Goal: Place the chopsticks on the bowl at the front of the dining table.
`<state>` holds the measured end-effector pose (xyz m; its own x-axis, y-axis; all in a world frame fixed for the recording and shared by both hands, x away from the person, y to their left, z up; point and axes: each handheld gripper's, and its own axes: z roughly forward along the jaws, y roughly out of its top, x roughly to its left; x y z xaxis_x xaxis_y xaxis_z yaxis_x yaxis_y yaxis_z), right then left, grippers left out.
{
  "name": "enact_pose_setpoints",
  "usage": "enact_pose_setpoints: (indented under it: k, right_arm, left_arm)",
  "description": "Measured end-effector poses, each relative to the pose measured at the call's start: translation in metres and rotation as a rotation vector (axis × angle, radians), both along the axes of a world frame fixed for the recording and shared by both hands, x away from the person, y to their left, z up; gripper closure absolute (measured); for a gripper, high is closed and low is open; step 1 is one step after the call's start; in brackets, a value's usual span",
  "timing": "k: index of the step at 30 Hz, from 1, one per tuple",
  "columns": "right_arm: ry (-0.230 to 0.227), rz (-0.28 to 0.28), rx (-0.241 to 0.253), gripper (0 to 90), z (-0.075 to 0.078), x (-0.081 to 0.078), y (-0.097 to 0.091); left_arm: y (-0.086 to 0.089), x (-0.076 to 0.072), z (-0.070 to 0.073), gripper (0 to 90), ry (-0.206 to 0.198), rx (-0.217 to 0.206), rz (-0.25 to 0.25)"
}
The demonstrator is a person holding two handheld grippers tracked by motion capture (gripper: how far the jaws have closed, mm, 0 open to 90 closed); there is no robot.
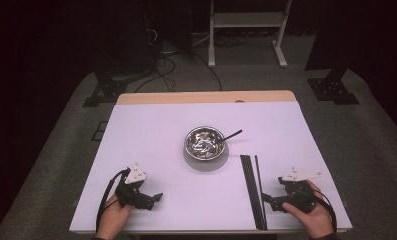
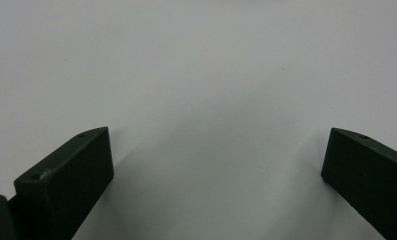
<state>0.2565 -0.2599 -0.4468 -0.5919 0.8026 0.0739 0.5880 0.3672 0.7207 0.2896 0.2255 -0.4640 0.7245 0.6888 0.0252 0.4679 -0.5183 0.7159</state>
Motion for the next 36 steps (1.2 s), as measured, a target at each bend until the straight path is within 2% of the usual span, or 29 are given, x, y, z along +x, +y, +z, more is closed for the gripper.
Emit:
enact_pose_setpoints:
  k: [18, 24, 29, 36]
  right_arm:
    - [0.027, 0.022, -0.023, 12.7, -0.009, -0.020, 0.003]
    - [0.029, 0.026, -0.033, 12.7, -0.011, -0.021, 0.005]
    - [0.019, 0.030, -0.071, 12.7, -0.012, -0.022, 0.008]
    - [0.014, 0.028, -0.087, 12.7, -0.011, -0.022, 0.008]
  left_arm:
    - [0.000, 0.000, 0.000, 0.0, 0.000, 0.000, 0.000]
    - [0.000, 0.000, 0.000, 0.0, -0.001, 0.001, 0.000]
    - [0.000, 0.000, 0.000, 0.0, 0.000, 0.000, 0.000]
    - [0.000, 0.000, 0.000, 0.0, 0.000, 0.000, 0.000]
